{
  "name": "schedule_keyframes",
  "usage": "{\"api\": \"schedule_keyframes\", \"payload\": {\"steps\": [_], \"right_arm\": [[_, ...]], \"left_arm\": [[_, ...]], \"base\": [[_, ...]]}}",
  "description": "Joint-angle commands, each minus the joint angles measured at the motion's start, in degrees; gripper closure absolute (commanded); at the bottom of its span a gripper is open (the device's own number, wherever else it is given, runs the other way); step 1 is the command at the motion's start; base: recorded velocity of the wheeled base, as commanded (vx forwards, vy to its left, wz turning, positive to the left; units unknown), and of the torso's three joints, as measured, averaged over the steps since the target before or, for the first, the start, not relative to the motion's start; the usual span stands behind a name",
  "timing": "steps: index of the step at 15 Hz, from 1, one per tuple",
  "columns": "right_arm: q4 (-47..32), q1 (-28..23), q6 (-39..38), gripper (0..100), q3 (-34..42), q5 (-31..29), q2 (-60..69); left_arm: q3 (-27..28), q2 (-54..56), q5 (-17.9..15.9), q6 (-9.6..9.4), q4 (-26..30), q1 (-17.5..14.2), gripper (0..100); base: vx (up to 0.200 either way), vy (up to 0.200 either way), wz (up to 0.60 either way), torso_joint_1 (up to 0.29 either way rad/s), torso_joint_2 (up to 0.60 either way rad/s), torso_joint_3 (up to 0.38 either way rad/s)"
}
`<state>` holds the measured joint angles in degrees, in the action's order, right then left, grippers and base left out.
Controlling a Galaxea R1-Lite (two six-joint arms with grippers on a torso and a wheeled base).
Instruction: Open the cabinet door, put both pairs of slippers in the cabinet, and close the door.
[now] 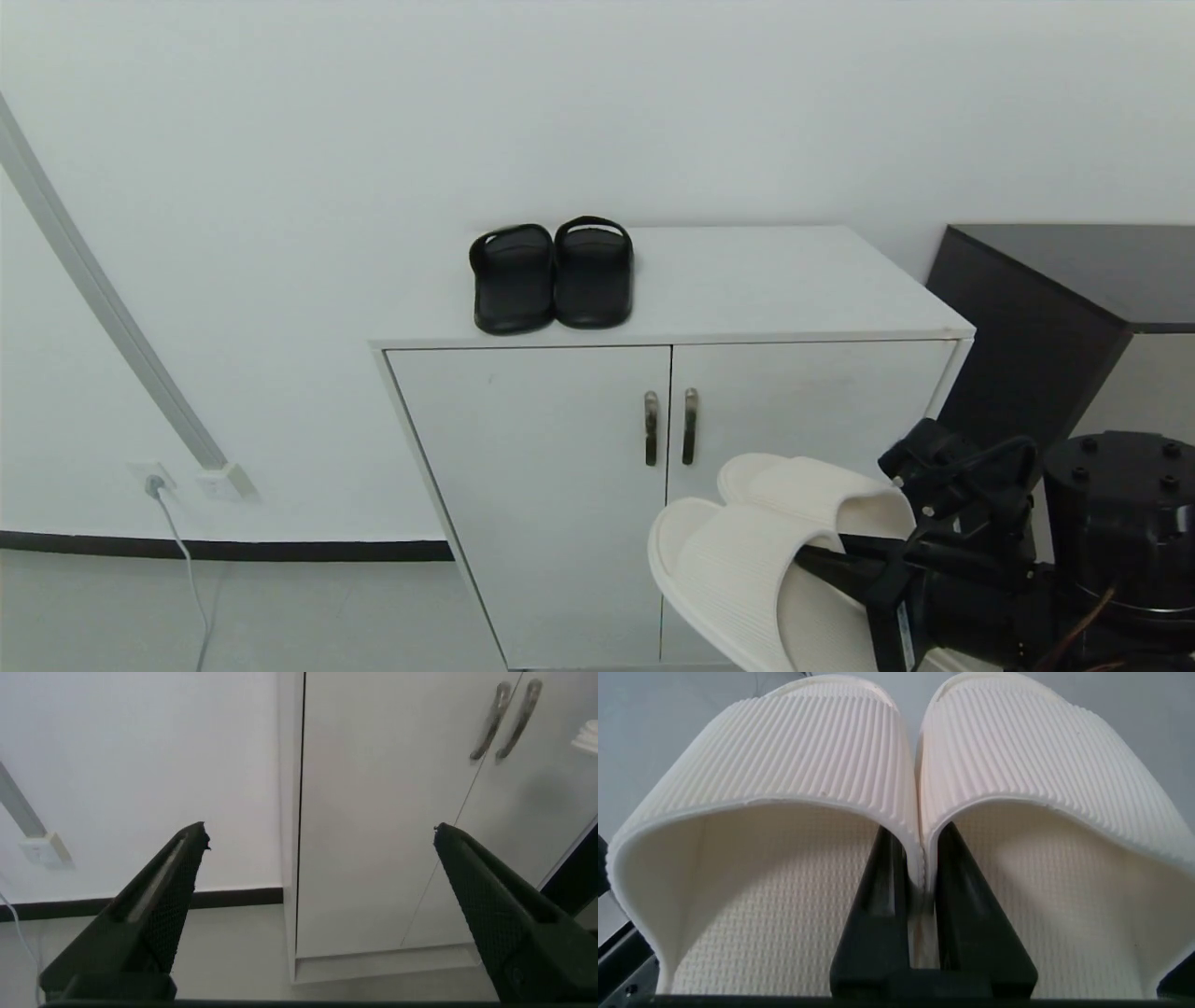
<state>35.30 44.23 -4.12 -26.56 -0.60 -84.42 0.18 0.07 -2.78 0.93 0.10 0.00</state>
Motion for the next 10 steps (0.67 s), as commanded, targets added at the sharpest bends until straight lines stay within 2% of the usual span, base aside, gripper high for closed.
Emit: {"api": "schedule_keyframes", "payload": {"steps": [1,4,10], "right_arm": [[0.0,0.2,0.1,100,0.0,0.0,-0.3],[0.1,0.2,1.9,100,0.5,0.0,-0.3],[0.2,0.1,1.9,100,0.7,0.0,0.1]], "left_arm": [[0.0,-0.1,0.0,-0.05,0.0,0.0,0],[0.0,-0.1,0.0,-1.10,0.0,0.0,0],[0.0,-0.1,-0.2,-1.72,0.1,0.0,0]], "base": [[0.000,0.000,0.00,-0.173,0.50,0.320],[0.000,0.000,0.00,-0.162,0.49,0.325],[0.000,0.000,0.00,-0.129,0.48,0.335]]}}
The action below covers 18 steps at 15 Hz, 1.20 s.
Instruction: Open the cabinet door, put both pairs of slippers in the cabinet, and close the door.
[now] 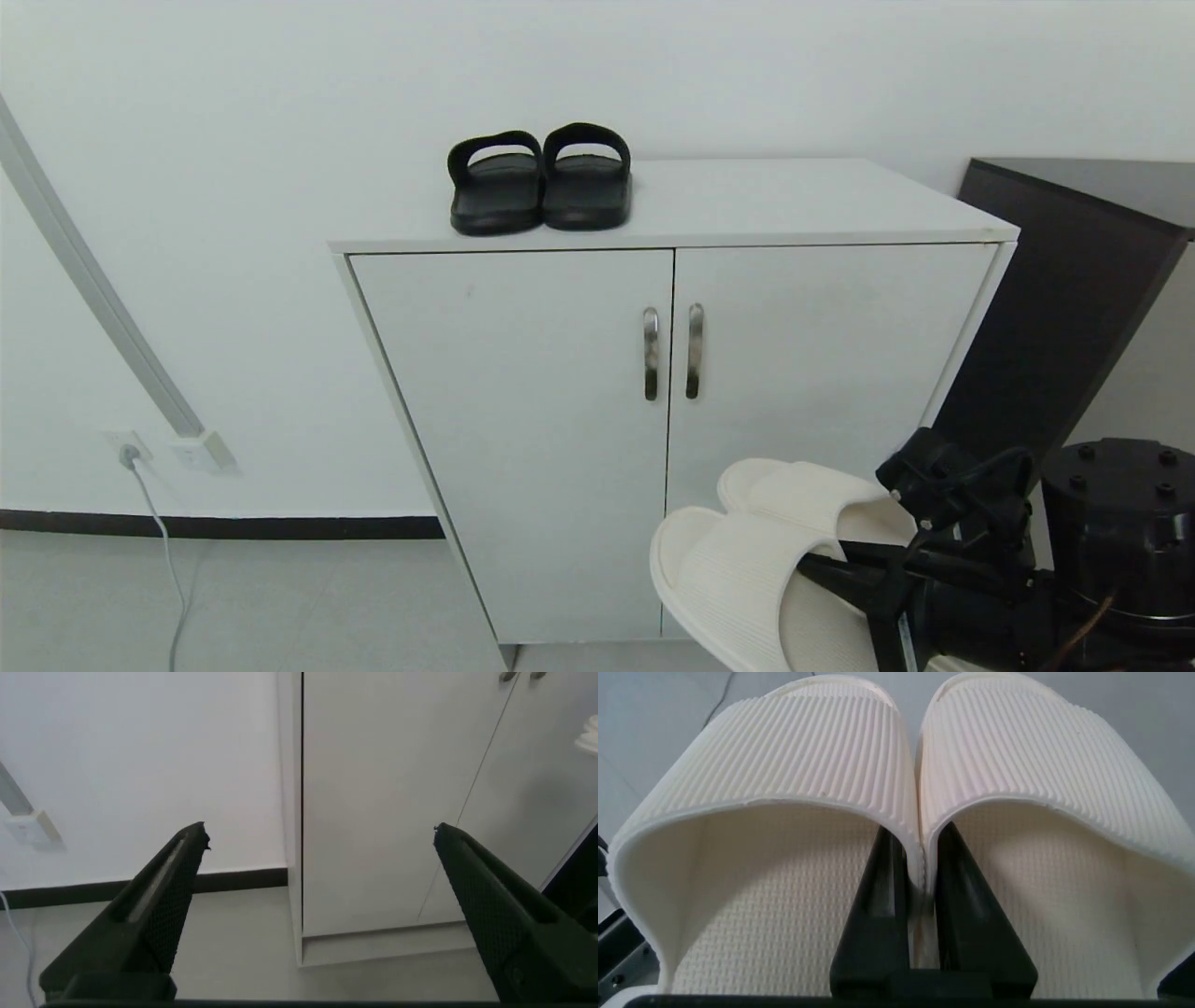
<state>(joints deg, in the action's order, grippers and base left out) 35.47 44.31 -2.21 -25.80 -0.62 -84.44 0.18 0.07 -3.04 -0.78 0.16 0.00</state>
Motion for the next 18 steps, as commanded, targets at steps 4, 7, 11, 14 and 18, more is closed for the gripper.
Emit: {"api": "schedule_keyframes", "payload": {"steps": [4,7,11,14,18], "right_arm": [[0.0,0.1,0.0,100,0.2,0.0,0.2],[0.0,0.1,0.4,100,0.6,-0.2,0.3],[0.0,0.1,1.9,100,1.0,0.0,1.2],[0.0,0.0,1.9,100,1.0,0.1,1.7],[0.0,0.1,1.9,100,0.9,0.3,2.7]], "left_arm": [[0.1,-0.4,-0.4,-0.19,0.1,0.0,0],[0.1,-1.3,-0.3,-0.10,0.1,0.4,0],[0.1,-1.4,-0.3,0.08,0.1,0.4,0],[0.3,-1.1,-0.1,-0.01,-0.2,0.4,0],[15.9,-16.2,-3.4,2.89,0.5,0.6,0]], "base": [[0.000,0.000,0.00,-0.067,0.44,0.374],[0.000,0.000,0.00,-0.020,0.42,0.398],[0.000,0.000,0.00,-0.001,0.12,0.106],[0.000,0.000,0.00,0.000,0.00,0.000],[0.000,0.000,0.00,0.000,0.00,0.000]]}}
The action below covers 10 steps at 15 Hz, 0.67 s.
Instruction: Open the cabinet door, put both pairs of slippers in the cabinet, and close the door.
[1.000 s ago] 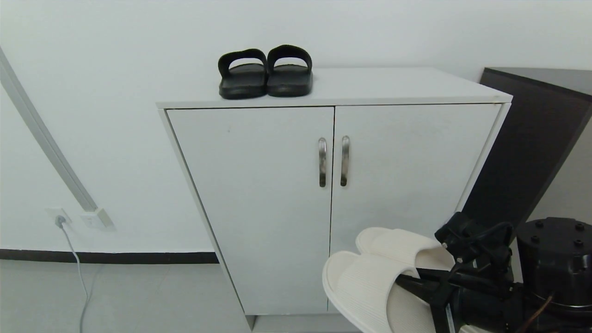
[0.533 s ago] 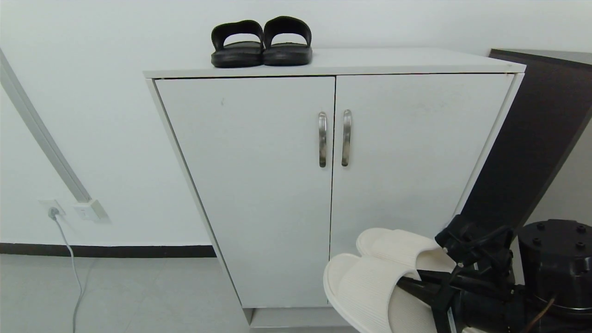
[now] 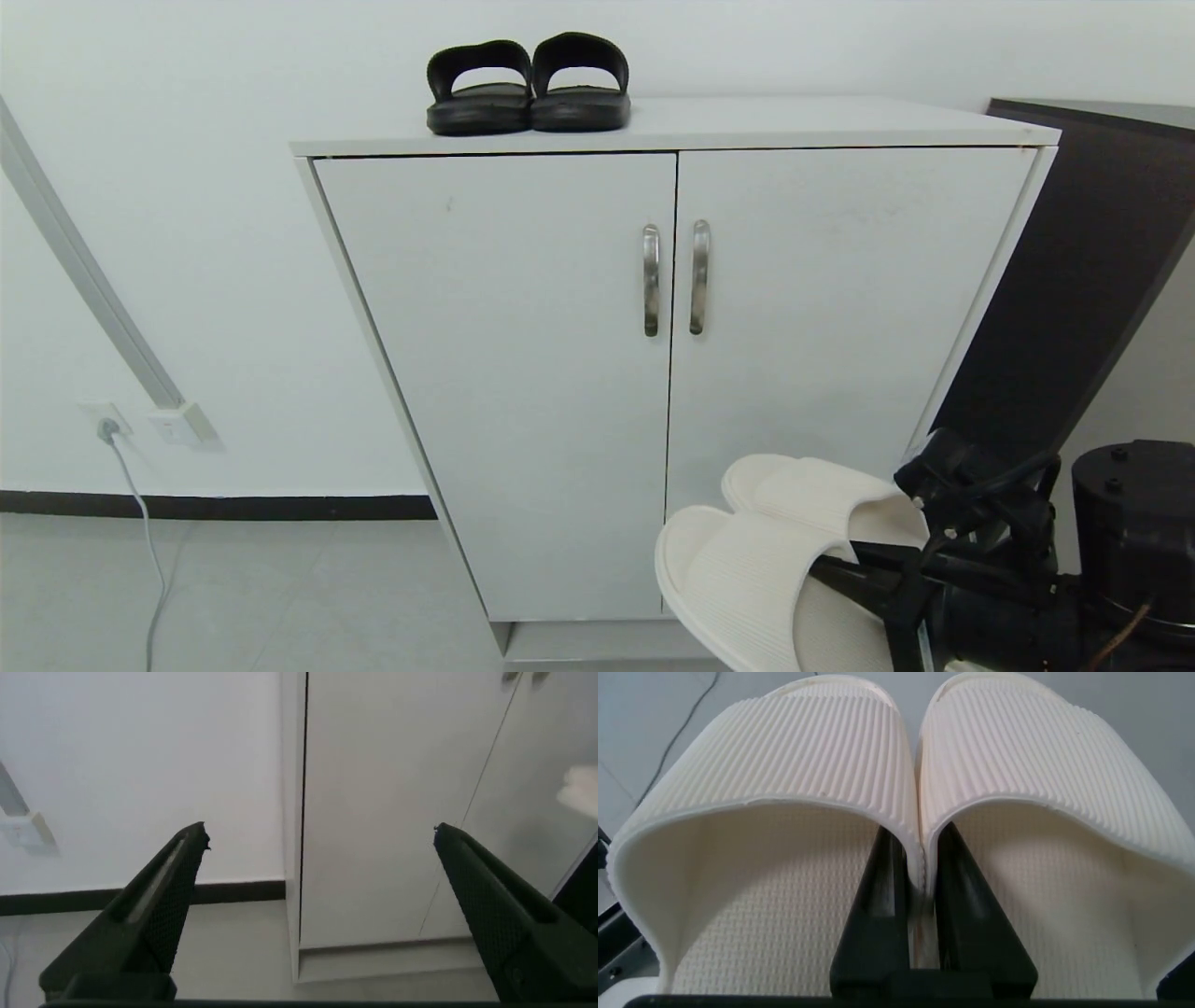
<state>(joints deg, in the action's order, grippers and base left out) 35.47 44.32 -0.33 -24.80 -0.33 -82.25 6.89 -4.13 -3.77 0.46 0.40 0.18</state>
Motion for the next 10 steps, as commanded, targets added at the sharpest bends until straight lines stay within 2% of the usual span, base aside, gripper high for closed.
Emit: {"api": "schedule_keyframes", "payload": {"steps": [1,2,4,6,8,9,10], "right_arm": [[0.0,0.1,0.0,100,-0.1,0.7,0.6],[0.0,0.1,0.0,100,0.0,0.9,0.7],[0.0,0.1,0.0,100,0.4,0.9,0.8],[0.0,0.1,0.0,100,0.4,1.6,0.9],[0.0,0.1,0.1,100,0.4,1.9,0.9],[0.0,0.1,0.1,100,0.4,1.9,0.9],[0.0,0.1,0.1,100,0.4,1.8,1.0]], "left_arm": [[10.8,-17.7,-6.8,1.65,-0.6,0.5,0],[11.9,-23.9,-11.1,1.65,-3.0,0.5,0],[11.9,-32.5,-17.5,1.56,-11.7,0.5,0],[13.0,-40.1,-23.1,-0.02,-17.9,0.6,0],[16.2,-45.9,-26.6,-0.11,-19.6,2.0,0],[17.8,-47.9,-26.8,0.15,-19.6,3.9,0],[20.4,-50.8,-26.8,0.24,-19.7,7.6,0]], "base": [[0.000,0.000,0.00,0.000,0.00,0.000],[0.000,0.000,0.00,0.000,0.00,0.000],[0.000,0.000,0.00,0.000,0.00,0.000],[0.000,0.000,0.00,0.000,0.00,0.000],[0.000,0.000,0.00,0.000,0.00,0.000],[0.000,0.000,0.00,0.000,0.00,0.000],[0.000,0.000,0.00,0.000,0.00,0.000]]}}
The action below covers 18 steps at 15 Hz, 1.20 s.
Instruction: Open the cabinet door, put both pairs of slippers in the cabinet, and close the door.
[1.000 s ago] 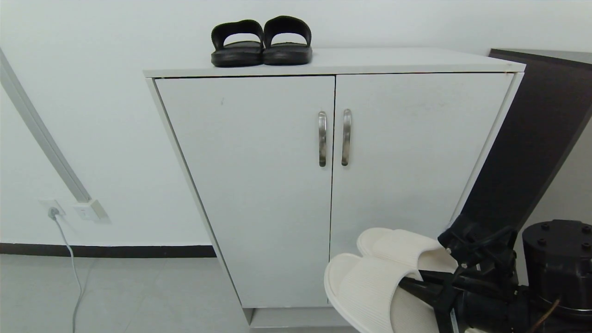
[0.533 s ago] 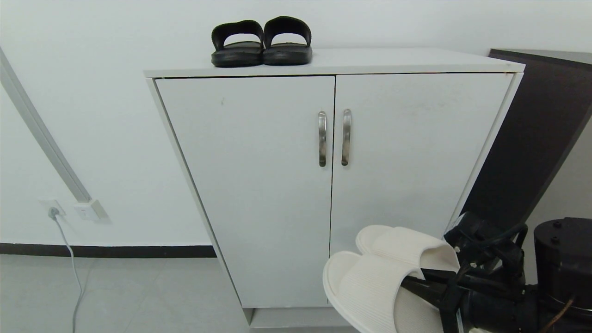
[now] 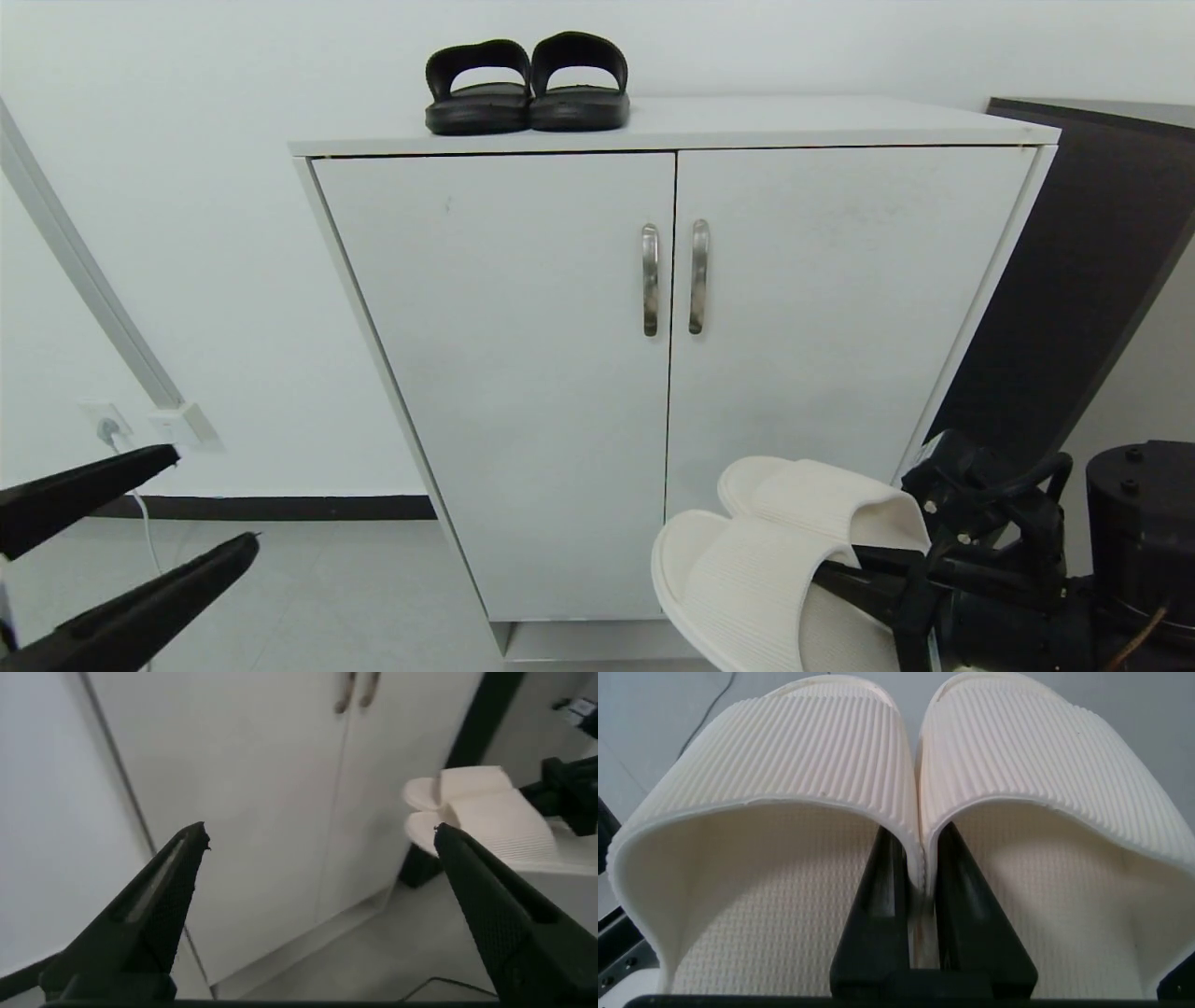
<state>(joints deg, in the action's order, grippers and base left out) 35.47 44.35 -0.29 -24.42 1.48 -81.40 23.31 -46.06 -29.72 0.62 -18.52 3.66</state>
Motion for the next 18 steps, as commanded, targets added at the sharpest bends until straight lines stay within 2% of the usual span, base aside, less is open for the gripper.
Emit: {"api": "schedule_keyframes", "payload": {"steps": [1,2,5,6,8,10,12,14,15,16,18], "right_arm": [[0.0,0.0,0.0,100,0.0,0.0,0.1],[0.0,0.0,0.0,100,0.1,0.0,0.1],[-0.1,0.2,0.2,100,0.1,0.0,0.1],[-0.1,0.7,0.3,100,0.2,0.0,0.1],[-0.1,2.0,0.3,100,0.5,-0.4,0.1],[0.0,1.9,0.2,100,0.9,-0.1,-0.1],[0.0,1.9,0.2,100,1.0,0.0,-0.2],[0.0,1.8,0.1,100,1.3,0.0,-0.2],[0.0,1.8,0.1,100,1.5,0.0,-0.1],[0.0,1.7,0.1,100,1.8,0.0,0.2],[0.0,1.7,0.1,100,1.9,-0.1,0.8]], "left_arm": [[5.1,-10.1,-0.9,0.08,-0.7,6.0,0],[7.4,-13.3,-0.9,0.08,-0.7,10.5,0],[12.7,-19.1,-1.0,0.17,-0.7,16.5,0],[14.1,-20.3,-1.1,0.70,-0.7,18.0,0],[19.3,-25.0,-1.1,3.16,-0.8,22.6,0],[24.4,-29.4,-1.1,3.95,-0.8,26.0,0],[29.2,-34.0,-1.1,4.30,-0.8,28.3,0],[35.0,-38.9,-1.2,6.06,-0.7,31.2,0],[36.3,-40.1,-1.2,6.41,-0.7,31.7,0],[40.5,-43.8,-1.3,7.11,-0.7,32.9,0],[44.6,-47.5,-1.4,7.46,-0.8,33.3,0]], "base": [[0.000,0.000,0.00,0.000,0.00,0.000],[0.000,0.000,0.00,0.000,0.00,0.000],[0.000,0.000,0.00,0.000,0.00,0.000],[0.000,0.000,0.00,0.000,0.00,0.000],[0.000,0.000,0.00,0.000,0.00,0.000],[0.000,0.000,0.00,0.000,0.00,0.000],[0.000,0.000,0.00,0.000,0.00,0.000],[0.000,0.000,0.00,0.000,0.00,0.000],[0.000,0.000,0.00,0.000,0.00,0.000],[0.000,0.000,0.00,0.000,0.00,0.000],[0.000,0.000,0.00,0.000,0.00,0.000]]}}
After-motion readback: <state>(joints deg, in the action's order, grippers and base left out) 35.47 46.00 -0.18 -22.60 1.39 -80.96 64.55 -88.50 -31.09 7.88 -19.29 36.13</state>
